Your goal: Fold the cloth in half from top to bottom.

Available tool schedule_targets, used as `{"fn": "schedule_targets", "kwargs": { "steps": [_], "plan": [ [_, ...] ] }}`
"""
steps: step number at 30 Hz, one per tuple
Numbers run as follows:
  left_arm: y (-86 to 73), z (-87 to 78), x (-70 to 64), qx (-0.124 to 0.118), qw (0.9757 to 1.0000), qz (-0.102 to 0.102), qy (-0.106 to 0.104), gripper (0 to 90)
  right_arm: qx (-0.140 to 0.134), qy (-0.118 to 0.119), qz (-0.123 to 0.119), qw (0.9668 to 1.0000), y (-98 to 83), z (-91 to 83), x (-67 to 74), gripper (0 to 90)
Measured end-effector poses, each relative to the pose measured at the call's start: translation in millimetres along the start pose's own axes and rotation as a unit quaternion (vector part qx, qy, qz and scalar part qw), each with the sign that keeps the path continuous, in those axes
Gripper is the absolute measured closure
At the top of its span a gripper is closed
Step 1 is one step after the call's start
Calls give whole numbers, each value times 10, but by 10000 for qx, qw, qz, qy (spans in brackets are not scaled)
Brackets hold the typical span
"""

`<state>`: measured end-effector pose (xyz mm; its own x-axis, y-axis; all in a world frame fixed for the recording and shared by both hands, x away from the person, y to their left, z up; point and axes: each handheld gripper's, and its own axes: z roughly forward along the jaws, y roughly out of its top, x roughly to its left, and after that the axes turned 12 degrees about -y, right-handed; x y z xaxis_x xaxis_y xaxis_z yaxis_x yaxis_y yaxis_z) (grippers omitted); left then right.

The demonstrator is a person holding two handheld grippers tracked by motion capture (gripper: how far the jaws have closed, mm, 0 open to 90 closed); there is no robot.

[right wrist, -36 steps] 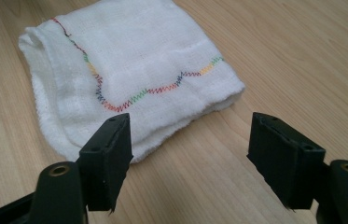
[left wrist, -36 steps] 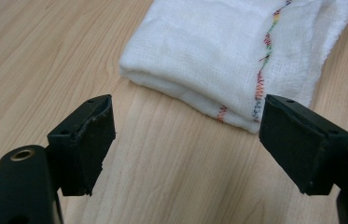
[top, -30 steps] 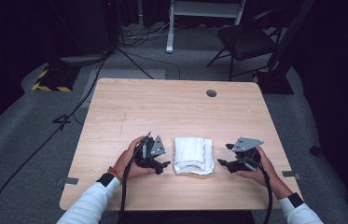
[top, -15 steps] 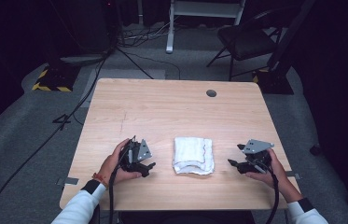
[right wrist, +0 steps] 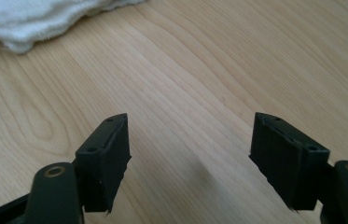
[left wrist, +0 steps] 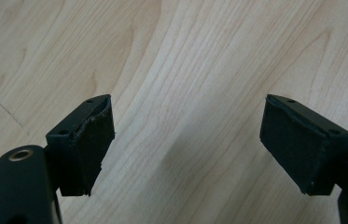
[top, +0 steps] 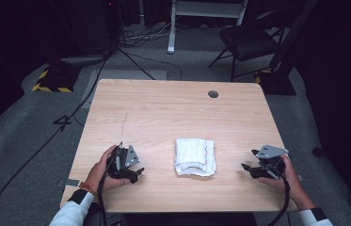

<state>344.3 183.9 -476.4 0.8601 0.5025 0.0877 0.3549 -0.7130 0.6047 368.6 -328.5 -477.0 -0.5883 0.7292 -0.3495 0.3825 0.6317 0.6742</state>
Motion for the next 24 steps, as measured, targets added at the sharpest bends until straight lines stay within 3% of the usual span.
{"fn": "schedule_targets", "kwargs": {
  "steps": [6, 11, 12, 16, 18, 20, 22, 24],
  "plan": [
    [-96, -6, 58, 71, 9998, -200, -28, 182, 92, -123, 376, 9992, -213, -42, -128, 268],
    [-210, -1, 133, 4, 9985, -497, -222, 182, 138, -172, 700, 9973, -393, -64, -197, 257],
    [-238, -7, 155, -36, 9979, -587, -254, 182, 141, -198, 704, 9972, -422, -67, -207, 252],
    [-380, -53, 250, -152, 9944, -914, -500, 182, 65, -153, 1091, 9939, -533, -82, -255, 240],
    [-446, -78, 278, -197, 9934, -993, -535, 174, 27, -105, 1328, 9911, -581, -69, -282, 216],
    [-506, -105, 296, -261, 9924, -1074, -545, 174, 54, -210, 1431, 9895, -590, -64, -293, 198],
    [-569, -112, 323, -388, 9892, -1234, -686, 174, 61, -198, 1478, 9888, -596, -59, -297, 194],
    [-609, -115, 329, -496, 9892, -1186, -706, 170, 99, -154, 1544, 9878, -599, -51, -308, 187]
  ]
}}
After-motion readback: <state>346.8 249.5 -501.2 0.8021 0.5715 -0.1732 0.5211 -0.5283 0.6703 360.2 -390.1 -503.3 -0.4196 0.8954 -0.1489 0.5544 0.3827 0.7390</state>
